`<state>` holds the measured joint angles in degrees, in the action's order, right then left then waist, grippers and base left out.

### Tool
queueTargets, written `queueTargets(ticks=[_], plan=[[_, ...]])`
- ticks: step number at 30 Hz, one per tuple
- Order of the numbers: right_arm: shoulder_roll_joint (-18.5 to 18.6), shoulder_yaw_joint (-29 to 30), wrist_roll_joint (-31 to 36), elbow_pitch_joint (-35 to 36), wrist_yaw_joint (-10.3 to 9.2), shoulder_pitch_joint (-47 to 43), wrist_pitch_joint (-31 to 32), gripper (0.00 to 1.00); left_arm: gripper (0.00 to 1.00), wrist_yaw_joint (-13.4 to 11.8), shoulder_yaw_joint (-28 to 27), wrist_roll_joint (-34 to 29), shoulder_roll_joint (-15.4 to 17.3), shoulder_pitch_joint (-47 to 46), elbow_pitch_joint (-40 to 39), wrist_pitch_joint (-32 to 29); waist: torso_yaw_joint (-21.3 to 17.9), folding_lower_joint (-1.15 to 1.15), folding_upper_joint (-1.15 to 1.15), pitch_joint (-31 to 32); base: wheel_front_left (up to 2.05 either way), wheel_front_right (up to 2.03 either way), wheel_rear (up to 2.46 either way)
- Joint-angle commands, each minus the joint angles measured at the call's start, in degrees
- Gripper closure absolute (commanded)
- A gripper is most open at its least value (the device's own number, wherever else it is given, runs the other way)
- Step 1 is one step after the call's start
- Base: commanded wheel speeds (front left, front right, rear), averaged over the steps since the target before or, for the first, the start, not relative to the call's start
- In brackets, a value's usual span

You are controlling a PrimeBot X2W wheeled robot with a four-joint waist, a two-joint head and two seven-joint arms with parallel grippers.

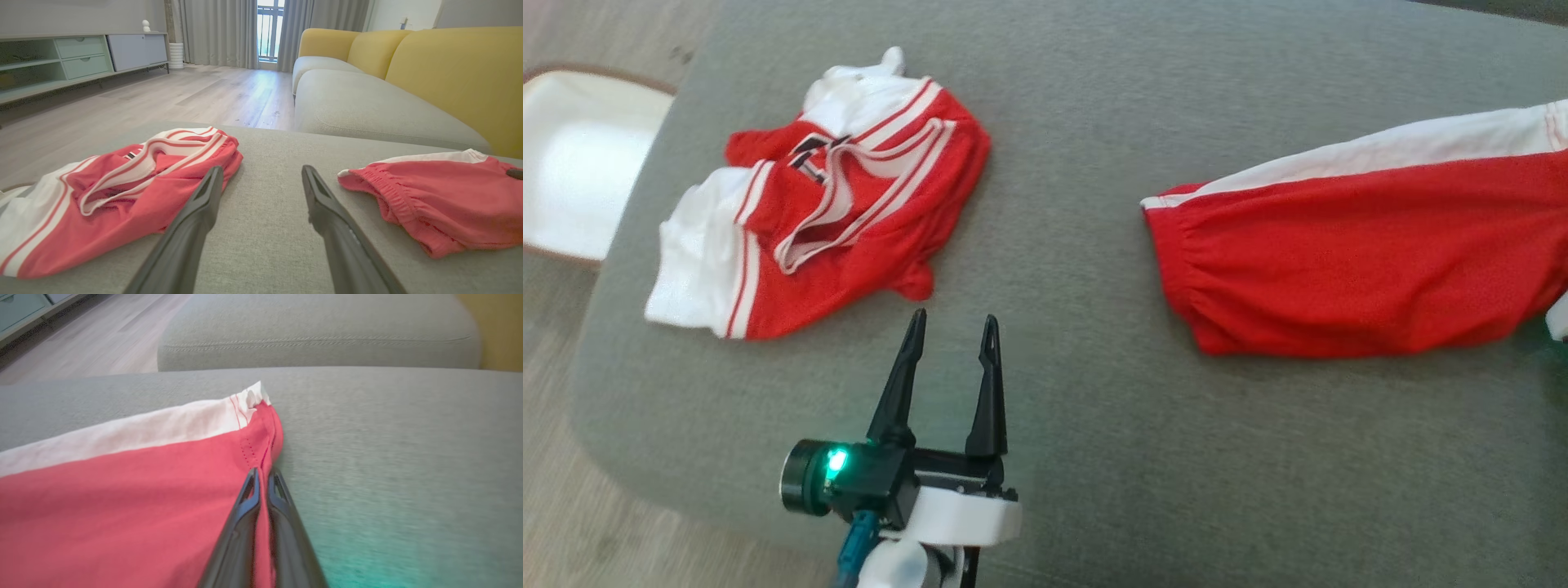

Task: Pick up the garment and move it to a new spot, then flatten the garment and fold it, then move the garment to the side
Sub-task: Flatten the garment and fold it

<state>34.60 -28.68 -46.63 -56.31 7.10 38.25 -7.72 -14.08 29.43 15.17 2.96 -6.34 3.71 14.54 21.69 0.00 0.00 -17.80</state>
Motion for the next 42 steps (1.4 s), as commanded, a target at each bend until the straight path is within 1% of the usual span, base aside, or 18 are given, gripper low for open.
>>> queueTargets(ticks=[1, 8, 12, 13, 18, 22, 27, 32, 35, 36, 41, 42], plan=[[1.19, 0.14, -0.85, -0.15, 0.39, -0.20, -1.98, 1.00, 0.00, 0.53, -2.37, -0.58, -0.08, 0.51, -0.58, 0.45, -2.46, 0.00, 0.00, 1.01, 0.00, 0.00, 0.00], [2.19, -0.24, -1.34, -0.55, 0.39, -1.72, -4.64, 1.00, 0.00, 2.30, -3.00, -1.39, -0.08, 0.04, 1.84, 0.46, -10.22, 0.00, 0.00, 4.21, 0.00, 0.00, 0.00], [4.31, -0.07, -1.83, -0.39, 0.39, -2.62, -5.46, 1.00, 0.00, 2.90, -3.11, -1.71, -0.08, 0.13, 2.77, 0.46, -14.29, 0.00, 0.00, 5.39, 0.00, 0.00, 0.00], [4.31, -0.07, -1.83, -0.39, 0.39, -2.62, -5.46, 1.00, 0.00, 2.90, -3.11, -1.71, -0.08, 0.13, 2.77, 0.46, -14.29, 0.00, 0.00, 5.39, 0.00, 0.00, 0.00], [5.67, -0.20, -1.20, 0.17, 0.39, -1.42, -6.39, 1.00, 0.00, 4.00, -3.07, -2.47, -0.08, -0.06, 4.29, 0.46, -17.59, 0.00, 0.00, 5.91, 0.00, 0.00, 0.00], [5.10, -0.61, 0.36, 0.65, 0.39, 0.24, -6.89, 1.00, 0.00, 4.47, -3.64, -2.97, -0.05, 0.03, 5.46, 0.46, -18.78, 0.00, 0.00, 6.95, 0.00, 0.00, 0.00], [2.17, -1.00, 1.84, 3.38, 0.39, 1.49, -7.18, 1.00, 0.00, 5.03, -3.78, -3.01, -0.05, 0.81, 6.73, 0.46, -18.99, 0.00, 0.00, 9.15, 0.00, 0.00, 0.00], [-2.18, -1.54, 3.89, 7.08, 0.39, 2.07, -7.25, 1.00, 0.00, 5.43, -3.22, -2.79, -0.06, 1.93, 7.31, 0.46, -18.26, 0.00, 0.00, 11.33, 0.00, 0.00, 0.00], [-5.11, -2.36, 5.51, 9.11, 0.39, 1.85, -7.26, 1.00, 0.00, 5.36, -3.05, -2.43, -0.06, 2.54, 7.40, 0.46, -17.49, 0.00, 0.00, 12.26, 0.00, 0.00, 0.00], [-7.22, -3.16, 6.47, 10.46, 0.39, 1.44, -7.26, 1.00, 0.00, 5.27, -2.93, -2.19, -0.07, 2.84, 7.40, 0.46, -16.82, 0.00, 0.00, 12.74, 0.00, 0.00, 0.00], [-12.55, -5.45, 7.36, 12.93, 0.39, 0.33, -6.35, 1.00, 0.00, 5.47, -2.29, -1.95, -0.07, 3.25, 7.85, 0.46, -15.14, 0.00, 0.00, 13.42, 0.00, 0.00, 0.00], [-13.60, -5.90, 7.47, 13.15, 0.39, 0.09, -5.83, 0.80, 0.00, 5.54, -2.12, -2.00, -0.07, 3.28, 8.10, 0.46, -14.91, 0.00, 0.00, 13.52, 0.00, 0.00, 0.00]])
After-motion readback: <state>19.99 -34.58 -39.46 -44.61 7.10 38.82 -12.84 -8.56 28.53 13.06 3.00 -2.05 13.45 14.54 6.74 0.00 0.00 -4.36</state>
